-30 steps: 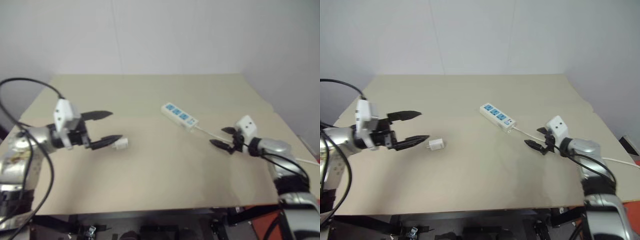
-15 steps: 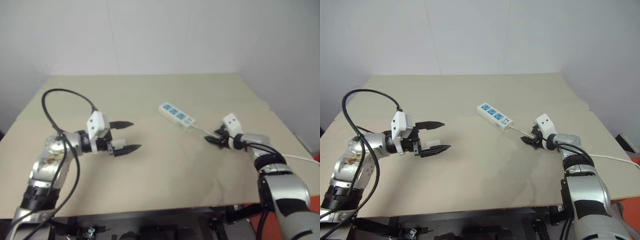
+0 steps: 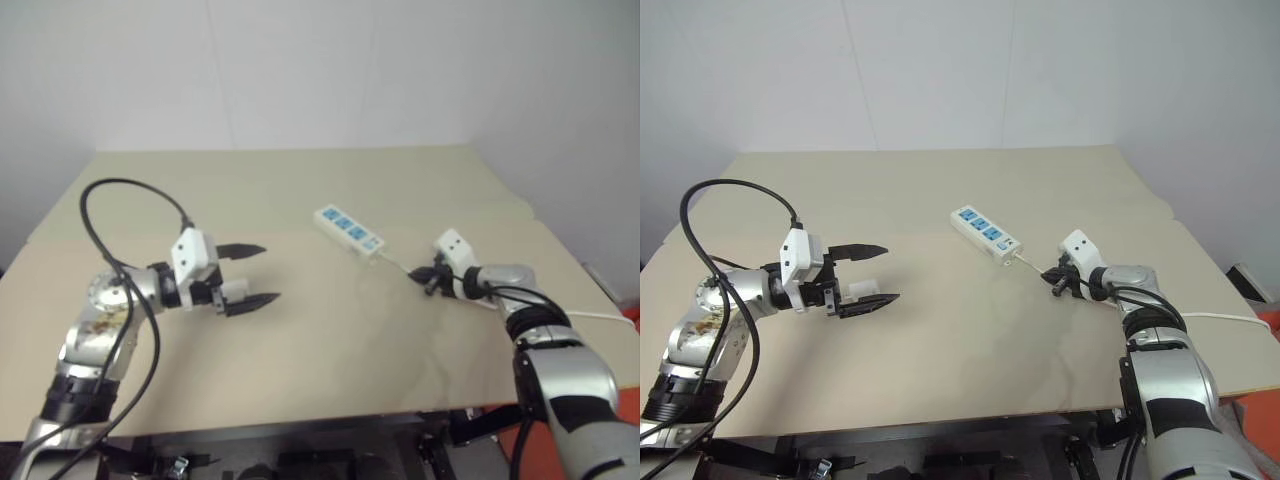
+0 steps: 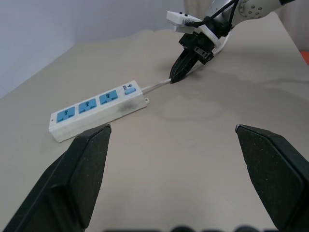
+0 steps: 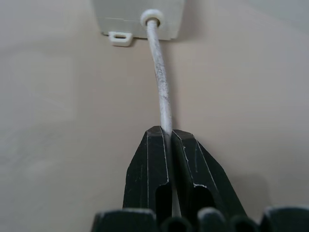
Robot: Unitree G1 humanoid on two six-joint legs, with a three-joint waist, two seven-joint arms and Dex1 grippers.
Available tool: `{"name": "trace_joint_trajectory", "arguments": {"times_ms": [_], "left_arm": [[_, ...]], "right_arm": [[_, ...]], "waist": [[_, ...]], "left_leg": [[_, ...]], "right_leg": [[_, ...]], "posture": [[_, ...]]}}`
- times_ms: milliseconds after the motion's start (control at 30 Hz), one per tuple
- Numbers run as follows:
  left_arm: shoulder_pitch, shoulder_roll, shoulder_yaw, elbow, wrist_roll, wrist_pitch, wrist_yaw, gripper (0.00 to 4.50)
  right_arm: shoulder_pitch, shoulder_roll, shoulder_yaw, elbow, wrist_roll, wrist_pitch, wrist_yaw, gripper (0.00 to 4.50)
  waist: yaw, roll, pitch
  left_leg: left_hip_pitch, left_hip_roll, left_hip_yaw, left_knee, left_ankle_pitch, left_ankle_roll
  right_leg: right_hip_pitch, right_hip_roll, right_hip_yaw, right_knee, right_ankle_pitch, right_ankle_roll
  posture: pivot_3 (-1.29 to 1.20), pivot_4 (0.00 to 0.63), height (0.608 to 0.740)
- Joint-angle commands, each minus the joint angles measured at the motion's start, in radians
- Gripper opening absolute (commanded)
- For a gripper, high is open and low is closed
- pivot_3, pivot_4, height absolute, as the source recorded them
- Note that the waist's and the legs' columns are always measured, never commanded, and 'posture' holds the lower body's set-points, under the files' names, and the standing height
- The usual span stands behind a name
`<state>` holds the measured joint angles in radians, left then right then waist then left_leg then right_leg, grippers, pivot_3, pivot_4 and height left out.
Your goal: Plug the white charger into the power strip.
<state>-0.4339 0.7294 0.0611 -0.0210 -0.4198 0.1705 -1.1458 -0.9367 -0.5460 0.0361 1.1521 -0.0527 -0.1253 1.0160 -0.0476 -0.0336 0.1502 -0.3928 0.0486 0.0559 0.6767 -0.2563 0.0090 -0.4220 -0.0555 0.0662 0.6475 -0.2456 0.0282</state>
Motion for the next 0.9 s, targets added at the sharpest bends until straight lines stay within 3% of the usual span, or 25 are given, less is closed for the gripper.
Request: {"name": "trace_joint_trajectory", "arguments": {"times_ms": [33,267,433,700,833,900], "left_arm": [[-0.026,0.039,0.047,0.017,0.015,-0.038,-0.002,4.5],[-0.01,0.06,0.053,0.03,0.022,-0.049,-0.018,4.5],[-0.016,0.048,0.043,0.032,0.013,-0.041,-0.026,4.5],[-0.029,0.032,0.039,0.036,0.012,-0.028,-0.025,4.5],[-0.023,0.03,0.037,0.032,0.017,-0.026,-0.023,4.5],[-0.021,0.028,0.034,0.03,0.023,-0.024,-0.016,4.5]], "right_arm": [[0.105,-0.007,0.004,-0.198,0.058,-0.002,0.127,0.03],[0.54,-0.101,-0.026,-0.878,0.174,0.214,0.148,0.03],[0.677,-0.142,-0.059,-1.058,0.208,0.334,0.081,0.03],[0.745,-0.096,-0.103,-1.234,0.277,0.407,-0.057,2.75],[0.768,-0.001,-0.134,-1.334,0.322,0.462,-0.194,4.25],[0.773,0.072,-0.143,-1.371,0.345,0.497,-0.279,4.48]], "waist": [[0.001,0.0,0.0],[0.012,0.0,0.0],[0.019,0.0,0.0],[0.025,0.0,0.0],[0.028,0.0,0.0],[0.03,0.0,0.0]], "left_leg": [[0.0,0.0,0.0,0.0,0.0,0.0],[-0.001,0.0,-0.001,0.0,0.0,0.0],[0.002,0.0,0.0,0.001,0.0,0.0],[0.0,-0.001,0.001,0.001,0.0,0.0],[0.0,-0.001,0.0,0.001,0.0,0.0],[0.0,-0.001,0.0,0.001,0.0,0.0]], "right_leg": [[0.0,0.0,0.0,0.0,0.0,0.0],[0.0,-0.001,0.0,0.0,0.0,0.0],[0.002,0.0,0.0,0.0,0.001,0.001],[0.0,0.0,0.001,-0.001,0.001,0.001],[0.0,0.0,0.001,0.0,0.0,0.001],[0.0,0.0,0.001,0.0,0.001,0.001]], "posture": [[0.0,0.15,0.74],[0.0,0.15,0.74],[0.0,0.15,0.74],[0.0,0.15,0.74],[0.0,0.15,0.74],[0.0,0.15,0.74]]}}
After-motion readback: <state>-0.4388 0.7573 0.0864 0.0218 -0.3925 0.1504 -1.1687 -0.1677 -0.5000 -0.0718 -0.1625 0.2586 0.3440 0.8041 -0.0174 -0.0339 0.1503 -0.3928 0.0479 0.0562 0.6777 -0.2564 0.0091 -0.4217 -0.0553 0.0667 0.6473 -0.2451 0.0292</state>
